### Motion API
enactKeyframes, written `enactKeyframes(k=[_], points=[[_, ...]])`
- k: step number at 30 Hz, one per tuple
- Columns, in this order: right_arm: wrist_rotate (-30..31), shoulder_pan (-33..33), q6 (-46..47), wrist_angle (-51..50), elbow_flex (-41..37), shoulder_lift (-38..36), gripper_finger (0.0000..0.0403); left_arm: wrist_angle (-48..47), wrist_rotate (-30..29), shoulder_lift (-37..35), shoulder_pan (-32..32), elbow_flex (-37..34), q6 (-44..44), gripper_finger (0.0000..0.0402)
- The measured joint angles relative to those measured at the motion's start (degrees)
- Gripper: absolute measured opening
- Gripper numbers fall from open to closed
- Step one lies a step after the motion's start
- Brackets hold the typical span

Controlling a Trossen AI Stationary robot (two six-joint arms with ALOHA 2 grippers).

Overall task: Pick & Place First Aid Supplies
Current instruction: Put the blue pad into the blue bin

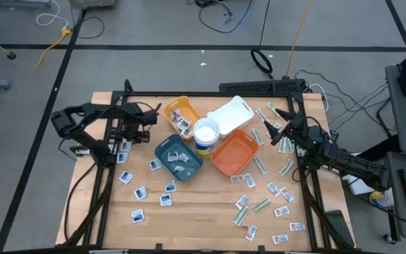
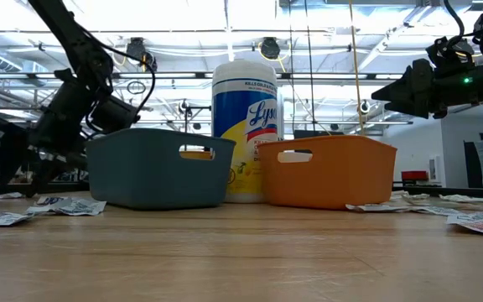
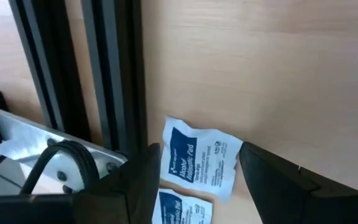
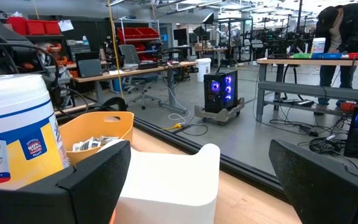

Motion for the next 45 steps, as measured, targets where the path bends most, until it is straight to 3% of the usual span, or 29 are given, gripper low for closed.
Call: enactKeyframes(k=[7, 18, 30, 33, 45], points=[[0.0, 0.0, 0.0, 0.0, 0.0, 0.0, 0.0377, 3.4, 0.1, -0.3, -1.8, -2.7, -0.3, 0.0209], [0.0, 0.0, 0.0, 0.0, 0.0, 0.0, 0.0377, 8.8, 2.6, -0.4, -2.6, -3.0, 3.1, 0.0011], [0.0, 0.0, 0.0, 0.0, 0.0, 0.0, 0.0377, 7.2, 3.5, -1.1, -3.0, -1.0, 4.6, 0.0002], [0.0, 0.0, 0.0, 0.0, 0.0, 0.0, 0.0377, 5.0, 5.4, -2.2, -3.2, 2.0, 5.4, 0.0001], [0.0, 0.0, 0.0, 0.0, 0.0, 0.0, 0.0377, -3.8, -0.4, -3.2, -4.0, 14.5, 11.4, 0.0001]])
